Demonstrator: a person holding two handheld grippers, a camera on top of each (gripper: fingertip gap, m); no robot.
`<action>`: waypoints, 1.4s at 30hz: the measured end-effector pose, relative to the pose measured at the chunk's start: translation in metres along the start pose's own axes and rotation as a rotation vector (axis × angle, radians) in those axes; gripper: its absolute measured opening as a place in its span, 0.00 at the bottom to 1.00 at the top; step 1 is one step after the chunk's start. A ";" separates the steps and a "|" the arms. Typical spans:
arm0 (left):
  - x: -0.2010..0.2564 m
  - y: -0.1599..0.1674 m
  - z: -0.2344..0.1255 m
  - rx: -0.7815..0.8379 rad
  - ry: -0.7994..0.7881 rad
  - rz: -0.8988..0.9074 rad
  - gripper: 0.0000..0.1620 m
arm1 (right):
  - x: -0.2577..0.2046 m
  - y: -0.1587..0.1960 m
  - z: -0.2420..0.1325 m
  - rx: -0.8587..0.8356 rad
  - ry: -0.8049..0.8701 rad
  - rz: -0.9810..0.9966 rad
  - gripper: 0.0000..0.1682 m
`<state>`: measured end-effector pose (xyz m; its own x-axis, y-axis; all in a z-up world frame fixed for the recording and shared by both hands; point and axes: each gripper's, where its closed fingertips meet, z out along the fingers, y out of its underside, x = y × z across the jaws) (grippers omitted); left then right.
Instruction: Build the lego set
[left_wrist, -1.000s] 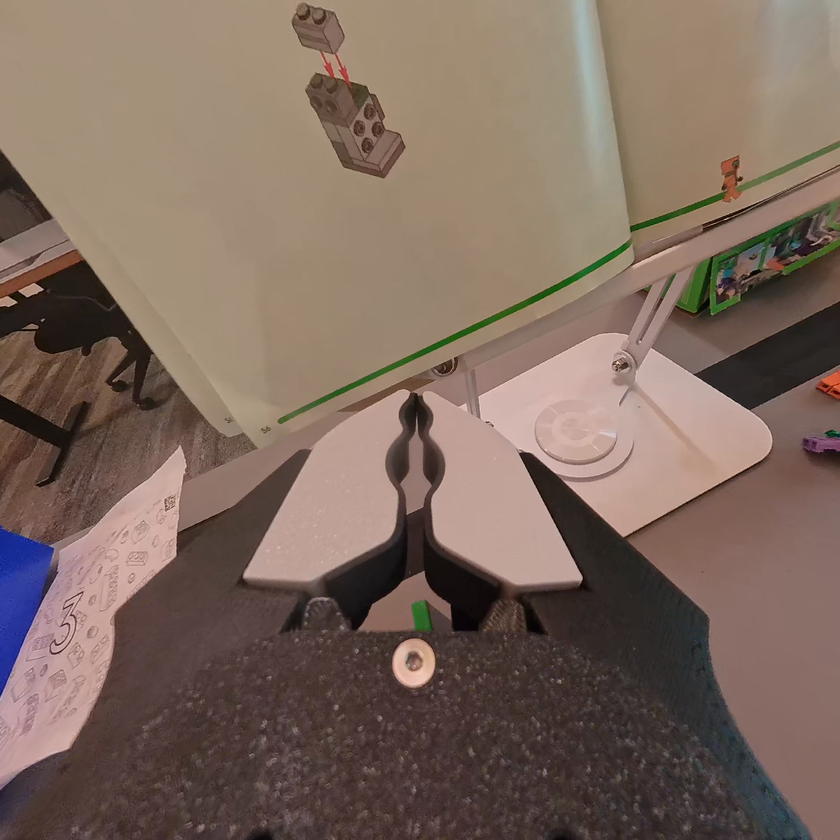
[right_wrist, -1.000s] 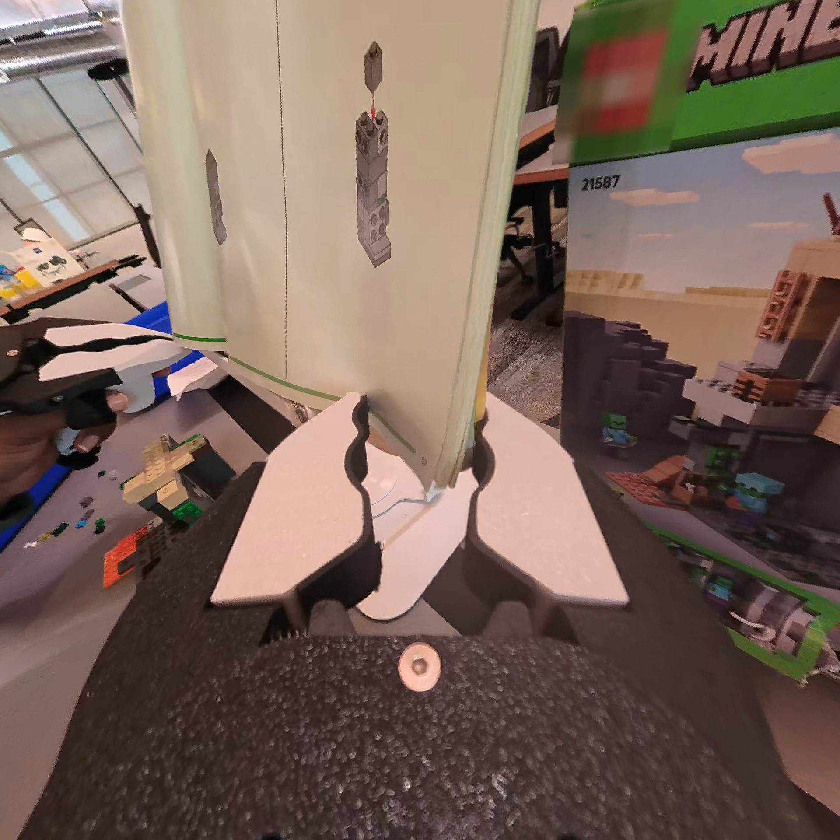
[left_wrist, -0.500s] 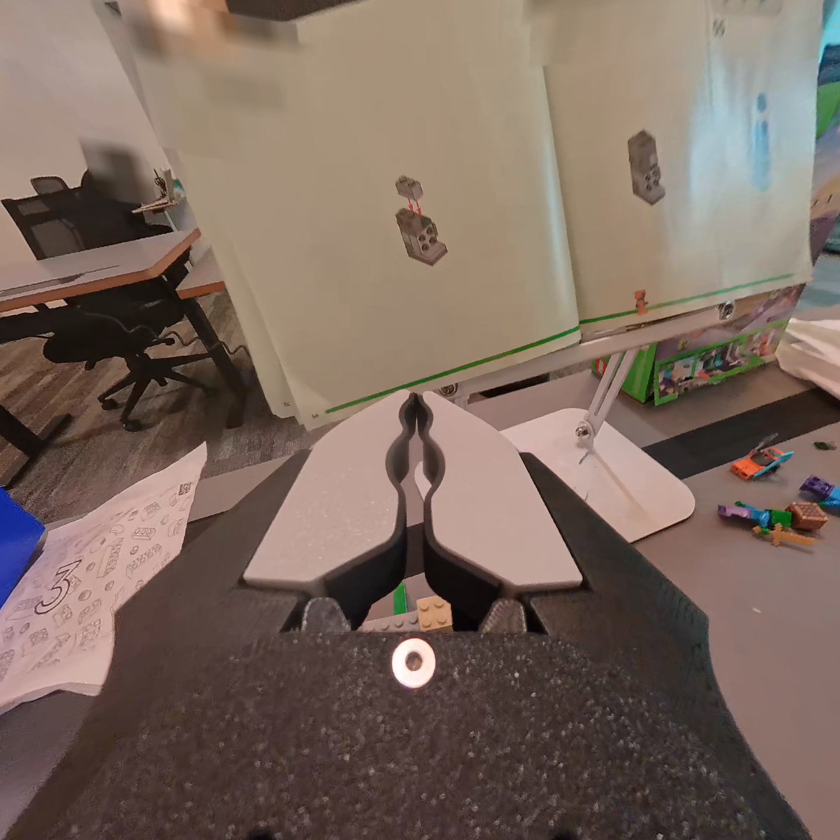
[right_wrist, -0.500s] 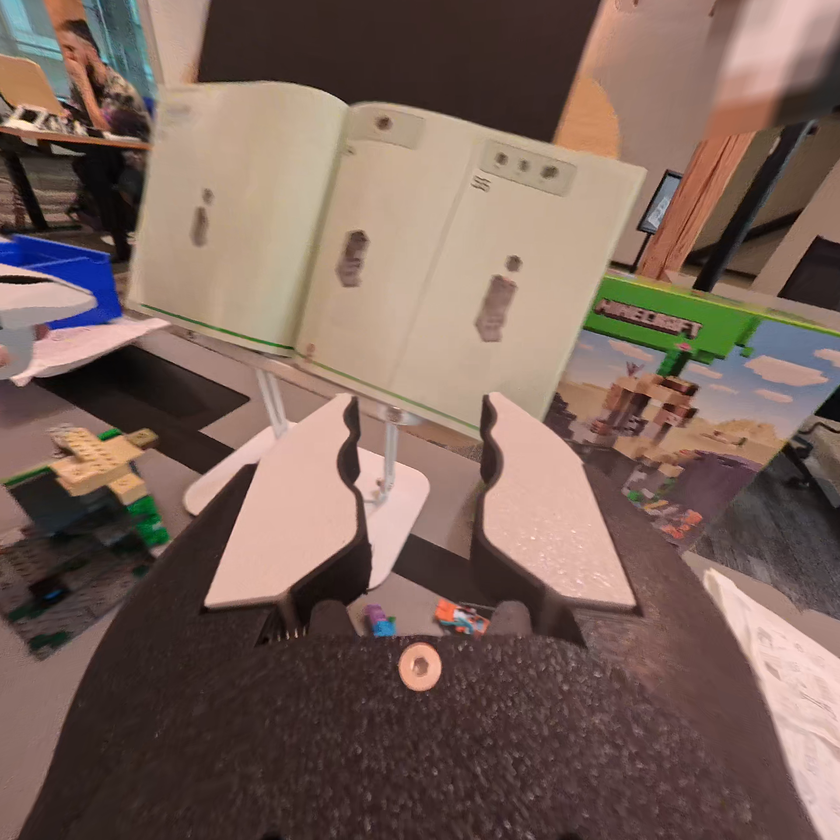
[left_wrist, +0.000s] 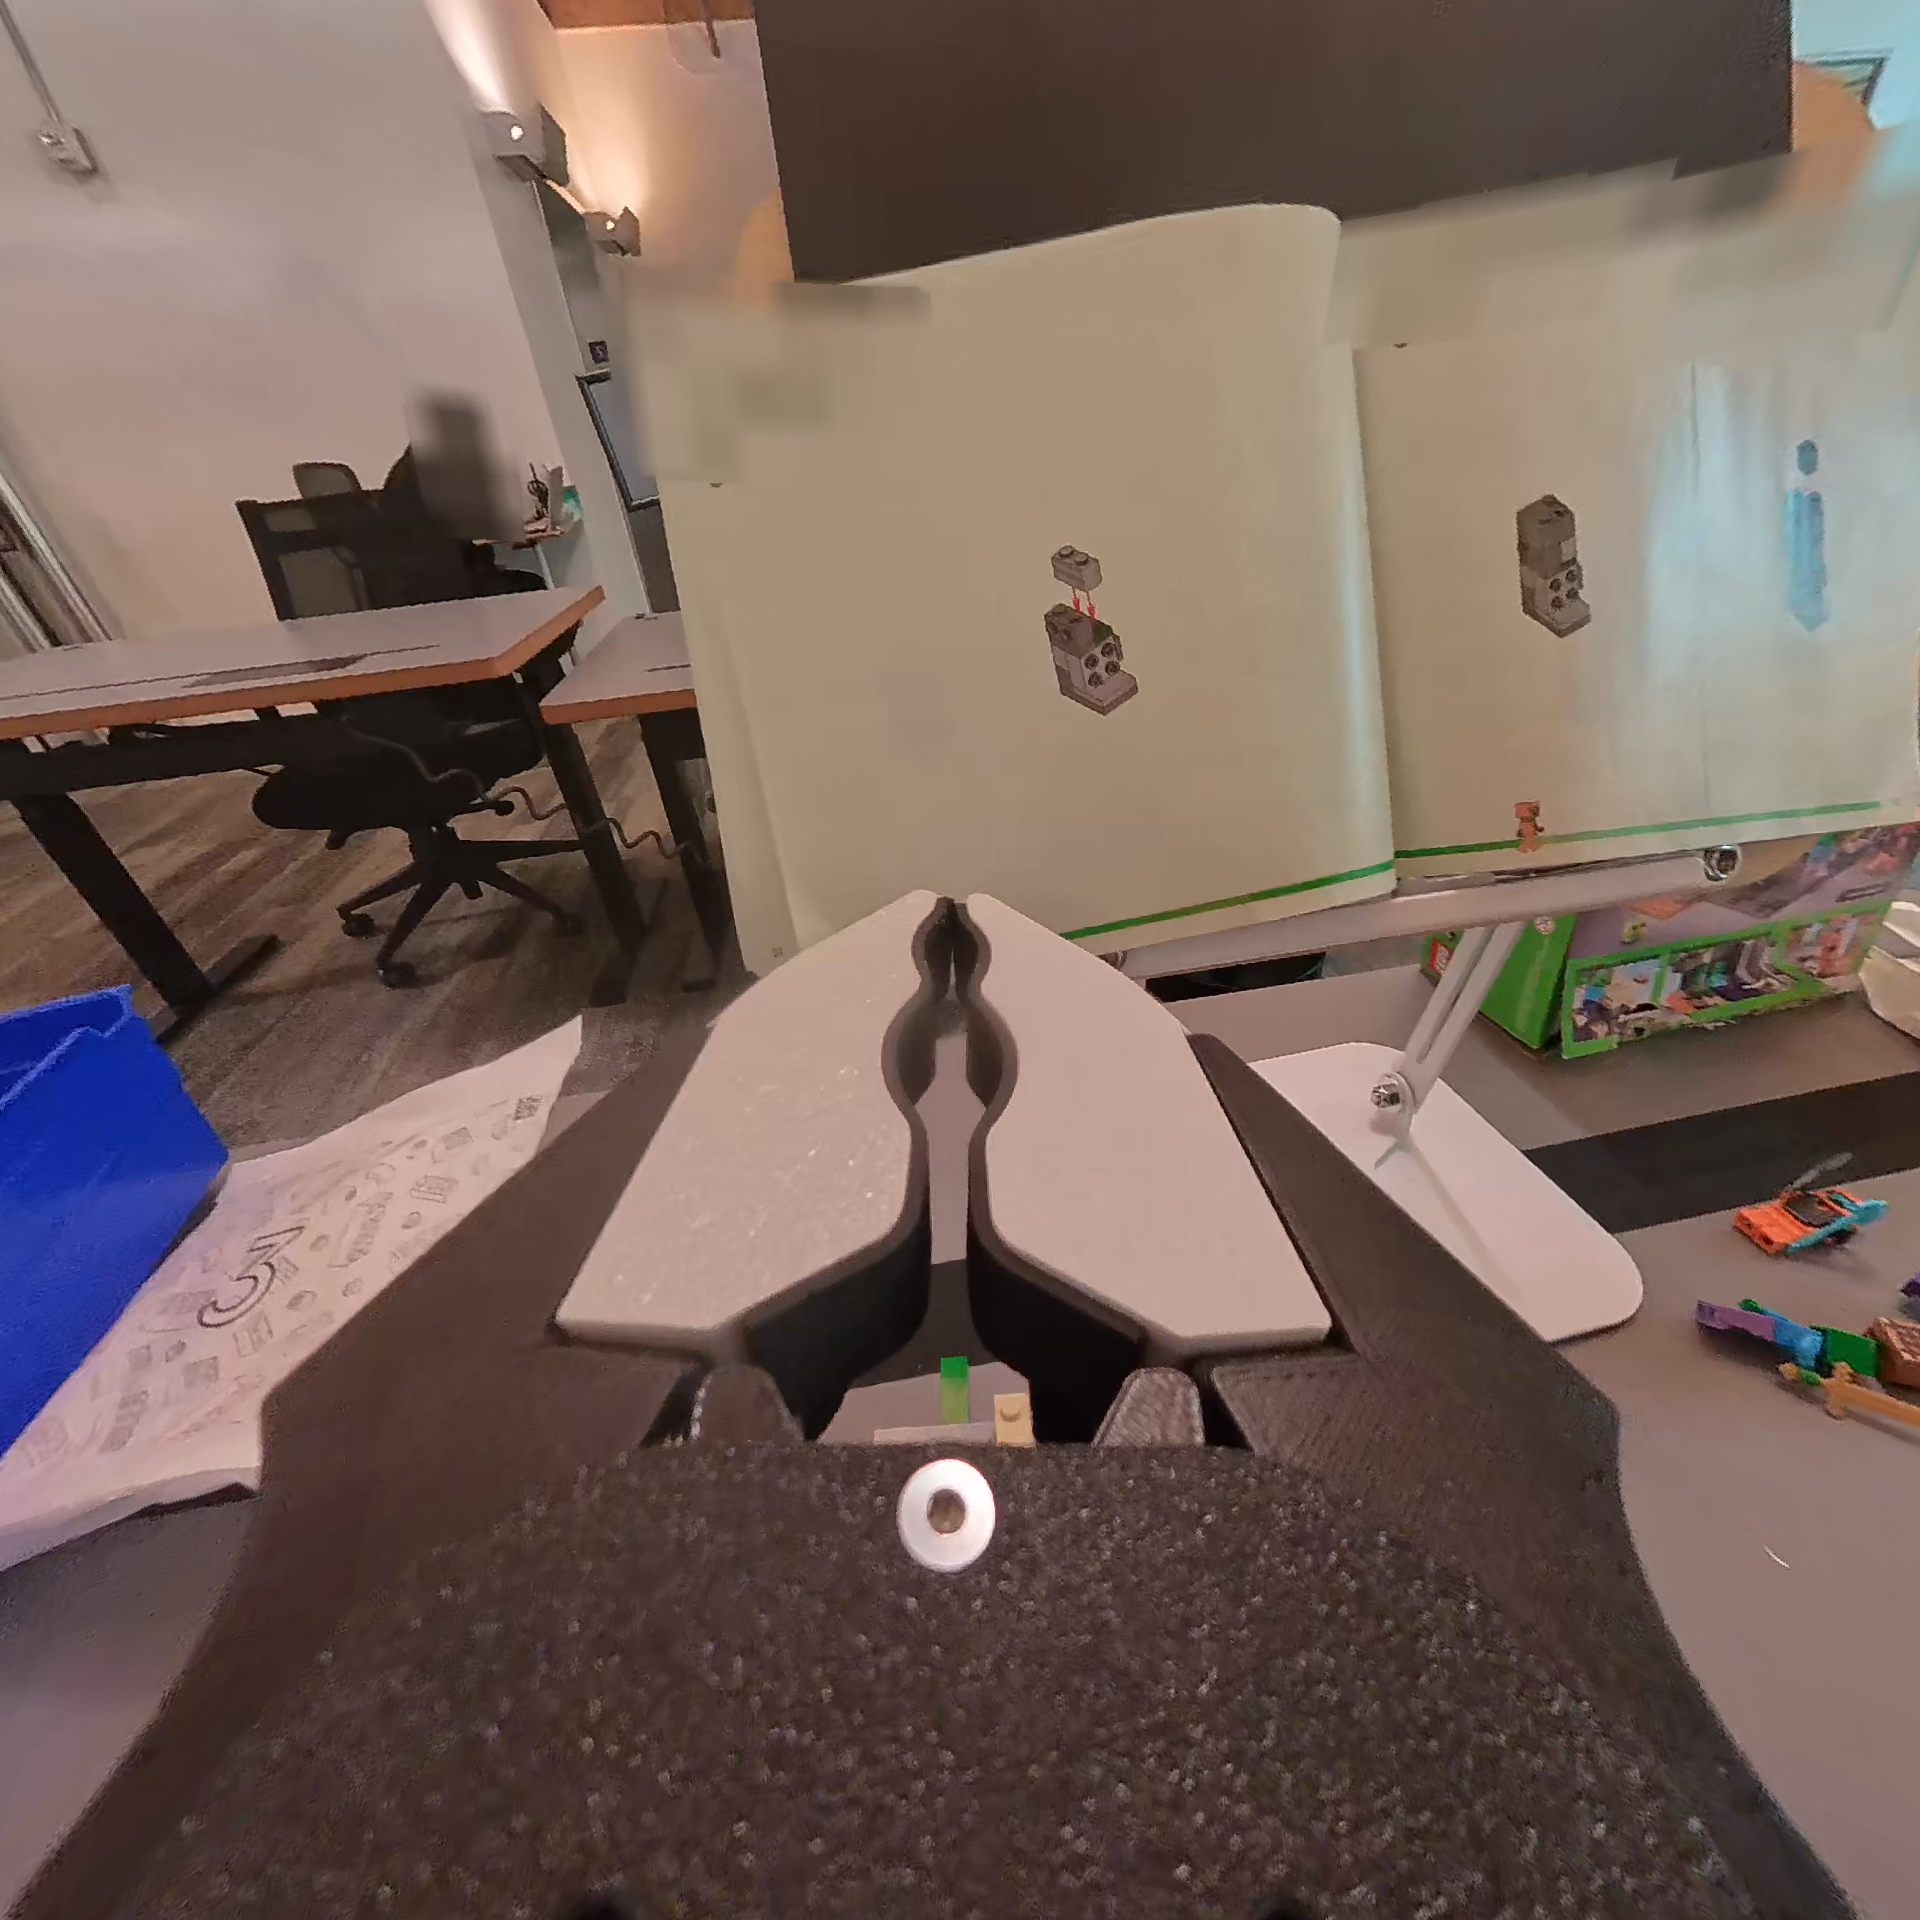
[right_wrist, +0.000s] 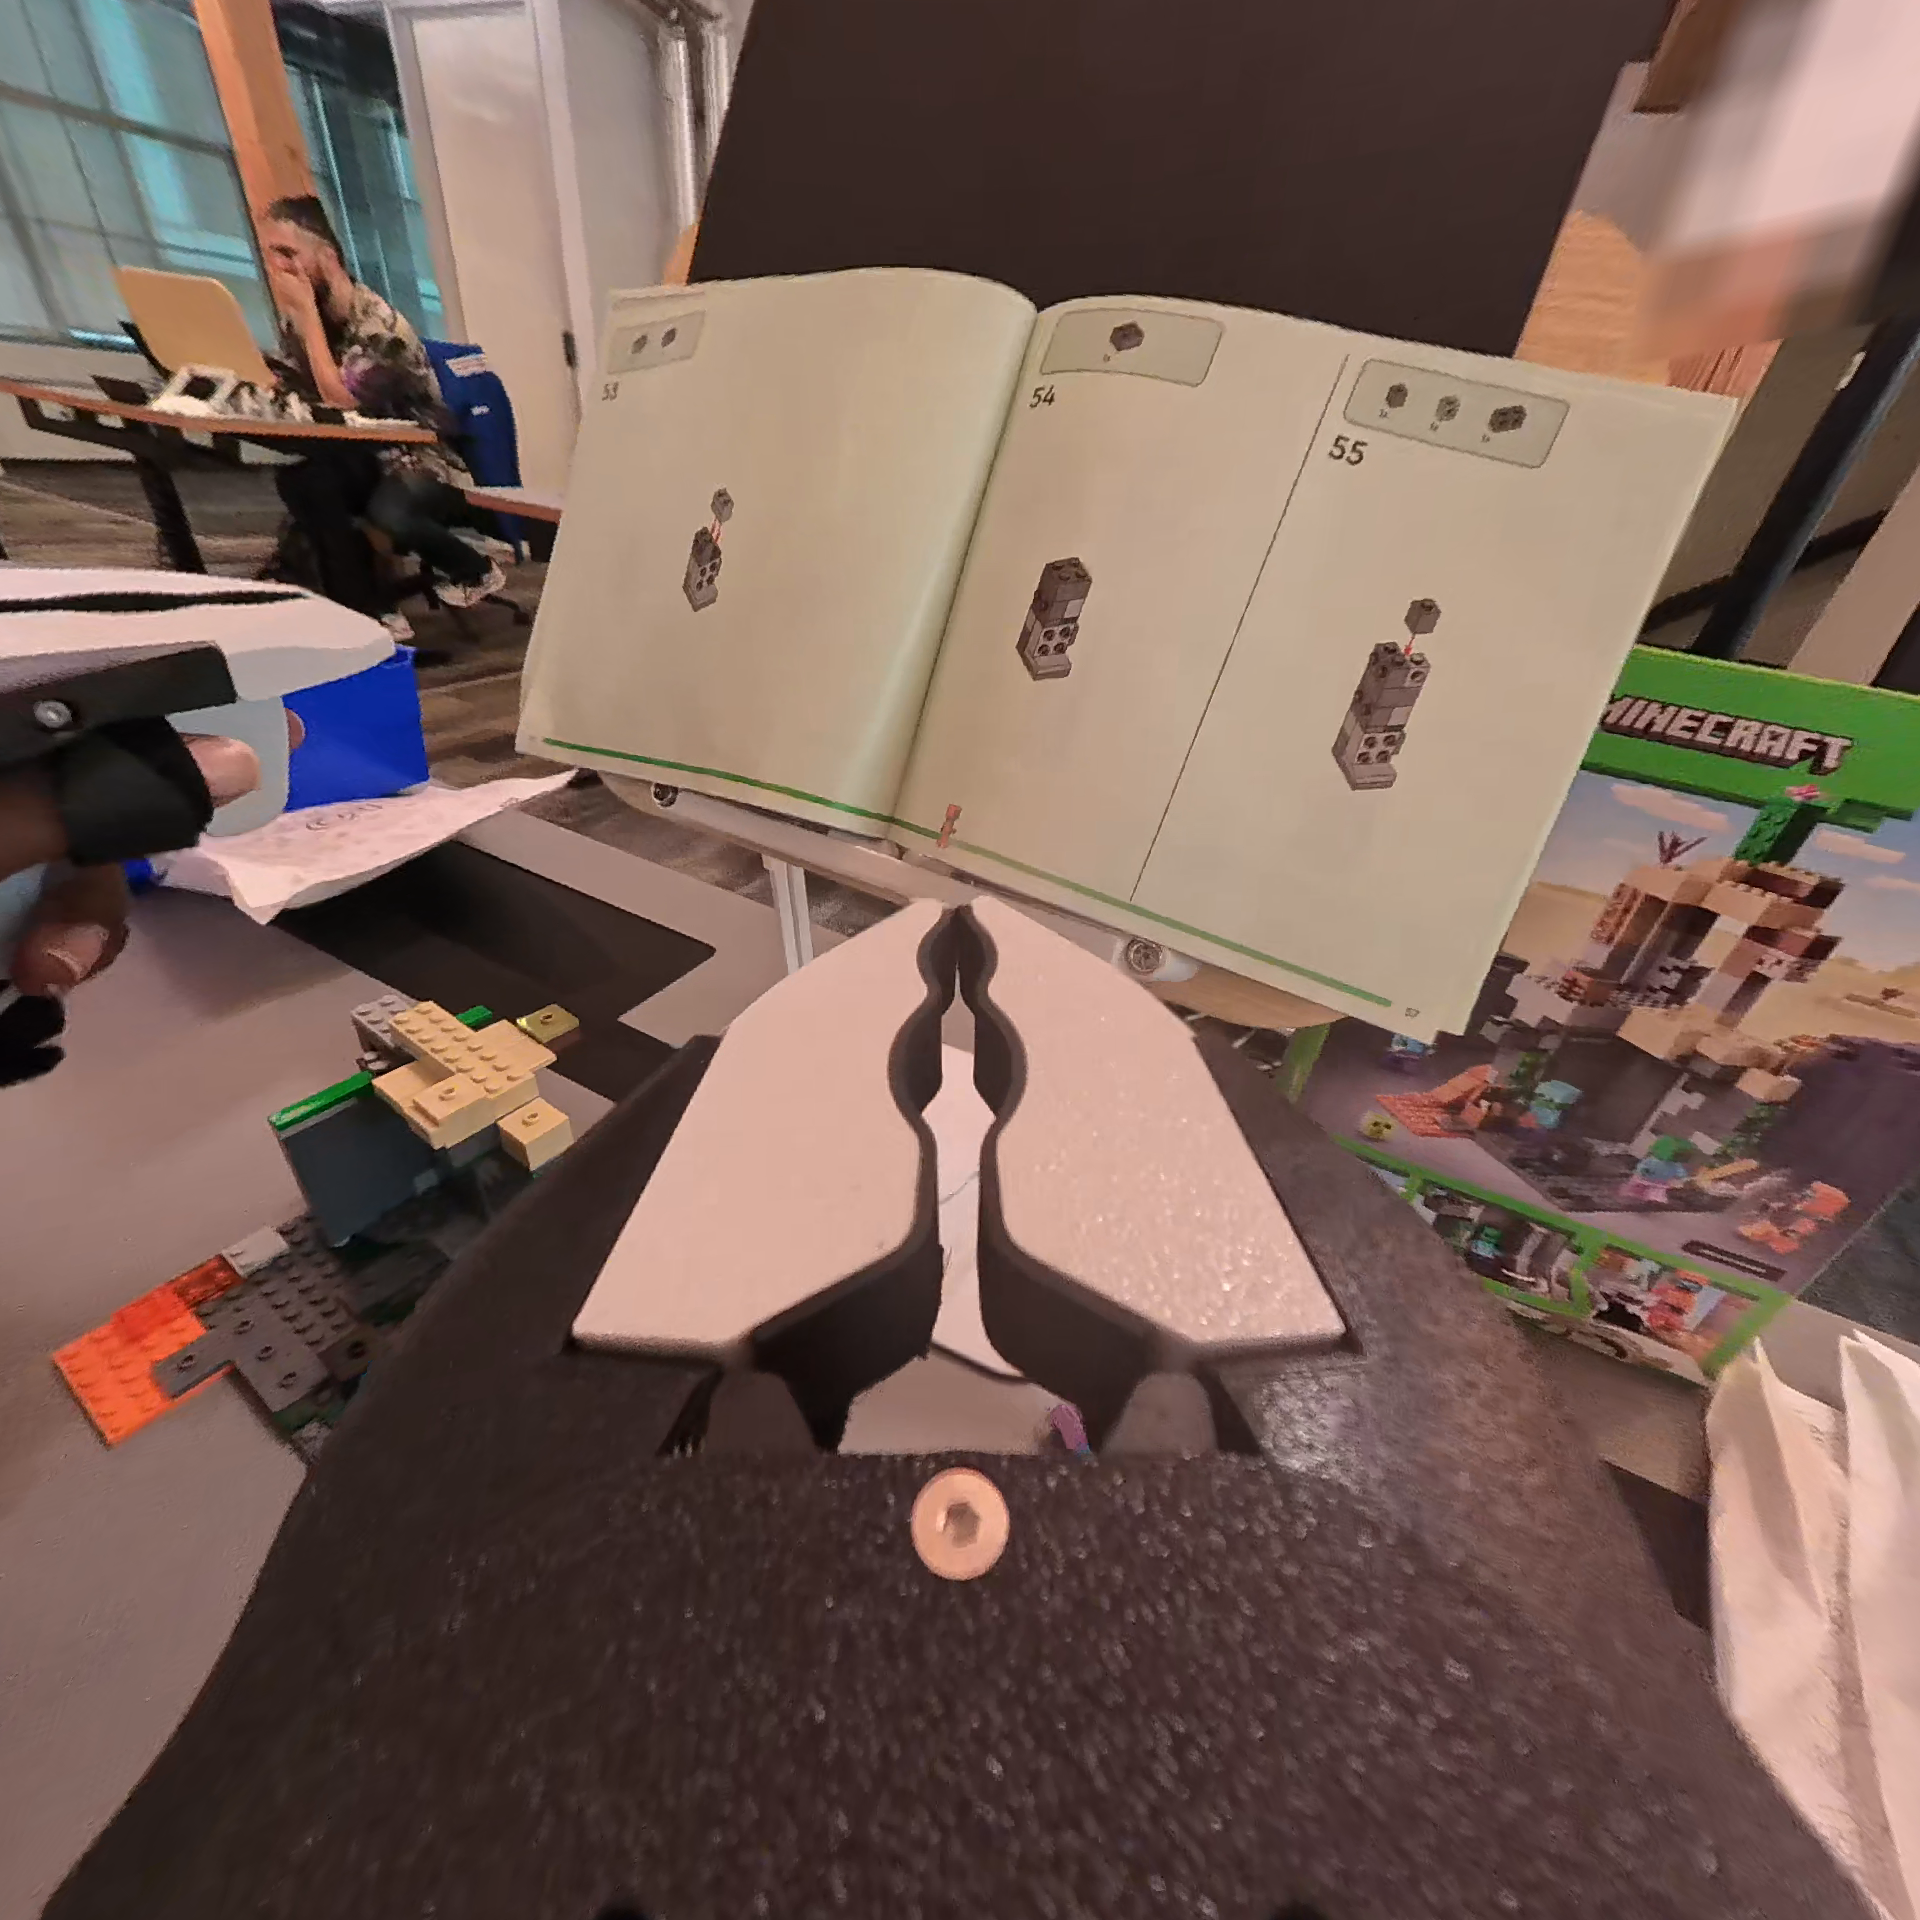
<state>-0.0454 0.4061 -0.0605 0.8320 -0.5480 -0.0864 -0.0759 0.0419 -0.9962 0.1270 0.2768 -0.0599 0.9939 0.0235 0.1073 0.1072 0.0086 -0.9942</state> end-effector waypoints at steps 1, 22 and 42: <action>-0.001 -0.002 0.000 0.006 -0.008 0.007 0.00 | 0.001 -0.001 0.000 0.004 -0.004 0.013 0.00; 0.003 -0.036 -0.036 0.061 0.088 0.008 0.00 | -0.017 -0.006 -0.001 0.037 -0.073 0.033 0.01; -0.263 0.132 -0.269 -1.090 0.085 0.168 0.14 | -0.047 -0.002 -0.001 0.019 -0.169 -0.026 0.02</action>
<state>-0.4219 0.3311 -0.1673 0.7284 -0.6618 -0.1771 -0.6625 -0.6146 -0.4282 0.0801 0.2750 -0.0626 0.9723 0.1912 0.1344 0.1310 0.0308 -0.9909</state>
